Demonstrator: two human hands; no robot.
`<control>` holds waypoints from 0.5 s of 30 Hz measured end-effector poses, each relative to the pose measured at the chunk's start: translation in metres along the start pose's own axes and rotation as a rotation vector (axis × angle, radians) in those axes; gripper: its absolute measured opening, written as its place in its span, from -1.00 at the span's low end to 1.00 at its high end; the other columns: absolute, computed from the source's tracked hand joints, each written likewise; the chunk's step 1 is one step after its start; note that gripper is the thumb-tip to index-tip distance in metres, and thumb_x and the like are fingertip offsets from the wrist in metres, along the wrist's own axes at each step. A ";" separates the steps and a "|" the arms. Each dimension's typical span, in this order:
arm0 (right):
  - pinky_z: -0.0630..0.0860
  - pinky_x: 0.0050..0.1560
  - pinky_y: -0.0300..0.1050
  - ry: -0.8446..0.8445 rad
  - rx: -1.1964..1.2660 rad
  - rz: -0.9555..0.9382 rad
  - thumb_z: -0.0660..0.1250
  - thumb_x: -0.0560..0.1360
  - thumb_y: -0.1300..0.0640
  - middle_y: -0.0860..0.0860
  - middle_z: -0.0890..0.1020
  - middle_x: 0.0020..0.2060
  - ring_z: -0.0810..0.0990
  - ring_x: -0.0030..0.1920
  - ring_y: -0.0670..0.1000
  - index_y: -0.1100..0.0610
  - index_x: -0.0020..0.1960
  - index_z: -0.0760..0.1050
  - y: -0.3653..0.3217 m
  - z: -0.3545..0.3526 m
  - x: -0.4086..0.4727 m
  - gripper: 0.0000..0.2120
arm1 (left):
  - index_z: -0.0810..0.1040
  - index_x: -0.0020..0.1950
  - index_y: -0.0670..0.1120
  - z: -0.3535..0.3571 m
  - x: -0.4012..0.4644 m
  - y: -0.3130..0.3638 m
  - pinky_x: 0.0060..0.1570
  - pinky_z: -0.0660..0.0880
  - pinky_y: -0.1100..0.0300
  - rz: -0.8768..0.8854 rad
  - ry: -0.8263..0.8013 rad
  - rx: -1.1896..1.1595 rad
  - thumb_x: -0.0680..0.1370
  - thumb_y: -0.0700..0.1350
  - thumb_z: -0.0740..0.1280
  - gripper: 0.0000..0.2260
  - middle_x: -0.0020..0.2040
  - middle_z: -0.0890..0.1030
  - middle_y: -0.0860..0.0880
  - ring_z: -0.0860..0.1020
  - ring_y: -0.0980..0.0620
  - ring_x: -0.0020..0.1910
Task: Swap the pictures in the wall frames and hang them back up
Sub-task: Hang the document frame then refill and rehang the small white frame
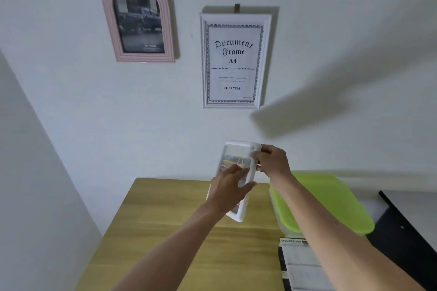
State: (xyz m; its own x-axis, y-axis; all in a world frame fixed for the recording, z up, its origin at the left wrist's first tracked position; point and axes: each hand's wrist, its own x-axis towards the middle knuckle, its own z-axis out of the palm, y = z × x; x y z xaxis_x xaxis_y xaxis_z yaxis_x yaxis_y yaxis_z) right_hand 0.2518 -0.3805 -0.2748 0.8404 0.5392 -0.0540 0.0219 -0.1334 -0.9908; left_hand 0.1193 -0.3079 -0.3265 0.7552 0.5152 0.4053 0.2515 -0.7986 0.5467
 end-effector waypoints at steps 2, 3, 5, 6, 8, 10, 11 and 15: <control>0.65 0.02 0.24 -0.050 -0.002 -0.054 0.42 0.42 0.32 0.08 0.71 -0.18 0.69 -0.13 0.16 0.06 -0.09 0.66 -0.007 -0.024 0.000 -0.82 | 0.62 0.21 0.07 0.000 0.007 0.007 -0.20 0.59 0.09 0.109 0.149 0.048 0.51 0.18 0.29 -0.65 0.09 0.61 0.09 0.61 0.04 -0.08; 0.64 0.03 0.23 -0.068 -0.006 -0.085 0.42 0.44 0.33 0.08 0.71 -0.15 0.67 -0.13 0.14 0.05 -0.09 0.66 -0.012 -0.035 0.000 -0.80 | 0.61 0.22 0.04 -0.003 0.012 0.009 -0.23 0.60 0.06 0.132 0.235 0.075 0.52 0.14 0.29 -0.66 0.09 0.59 0.04 0.61 0.01 -0.07; 0.63 0.06 0.20 -0.077 -0.033 -0.144 0.41 0.47 0.31 0.06 0.70 -0.10 0.66 -0.12 0.09 0.00 -0.05 0.65 -0.021 -0.057 0.000 -0.78 | 0.53 0.33 -0.02 -0.012 0.027 0.013 -0.15 0.60 -0.02 0.064 0.336 0.109 0.55 0.03 0.33 -0.63 0.18 0.52 -0.05 0.56 -0.07 0.07; 0.63 0.07 0.18 -0.073 -0.038 -0.171 0.40 0.48 0.30 0.03 0.70 -0.10 0.65 -0.12 0.06 -0.04 -0.04 0.65 -0.025 -0.068 0.001 -0.76 | 0.46 0.41 -0.03 -0.017 0.035 0.016 -0.06 0.58 -0.03 -0.005 0.348 0.098 0.56 -0.01 0.34 -0.59 0.24 0.47 -0.09 0.50 -0.09 0.16; 0.60 0.10 0.16 -0.056 -0.025 -0.209 0.40 0.49 0.27 -0.02 0.69 -0.14 0.63 -0.12 0.01 -0.11 -0.06 0.66 -0.033 -0.085 0.005 -0.73 | 0.30 0.52 -0.07 -0.028 0.052 0.022 0.09 0.50 0.00 -0.128 0.330 0.001 0.60 -0.04 0.30 -0.50 0.32 0.39 -0.13 0.42 -0.10 0.27; 0.58 0.13 0.14 -0.040 -0.002 -0.232 0.40 0.50 0.27 -0.05 0.68 -0.16 0.62 -0.11 0.00 -0.12 -0.06 0.66 -0.043 -0.098 0.009 -0.73 | 0.24 0.54 -0.07 -0.037 0.068 0.032 0.13 0.46 0.16 -0.181 0.270 -0.145 0.62 -0.05 0.28 -0.49 0.33 0.43 -0.13 0.50 -0.05 0.21; 0.58 0.14 0.14 -0.039 0.014 -0.243 0.39 0.51 0.28 -0.05 0.67 -0.16 0.61 -0.10 0.00 -0.11 -0.04 0.66 -0.048 -0.104 0.011 -0.73 | 0.26 0.54 -0.05 -0.041 0.076 0.038 0.05 0.45 0.30 -0.187 0.233 -0.202 0.62 -0.07 0.27 -0.51 0.29 0.49 -0.10 0.55 0.01 0.12; 0.55 0.19 0.15 -0.007 0.015 -0.321 0.37 0.52 0.26 -0.08 0.63 -0.17 0.57 -0.10 -0.03 -0.08 0.06 0.65 -0.072 -0.123 0.027 -0.74 | 0.42 0.44 0.02 -0.053 0.104 0.054 -0.23 0.57 0.34 -0.144 0.214 -0.406 0.60 -0.20 0.29 -0.59 0.00 0.65 0.00 0.59 0.11 -0.16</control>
State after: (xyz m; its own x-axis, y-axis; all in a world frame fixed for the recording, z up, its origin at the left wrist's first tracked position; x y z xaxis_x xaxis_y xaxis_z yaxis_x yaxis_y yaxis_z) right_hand 0.3391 -0.4587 -0.1893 0.7879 0.5577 0.2610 0.2776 0.0566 -0.9590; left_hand 0.1791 -0.2814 -0.2158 0.5780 0.6982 0.4224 0.0556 -0.5501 0.8332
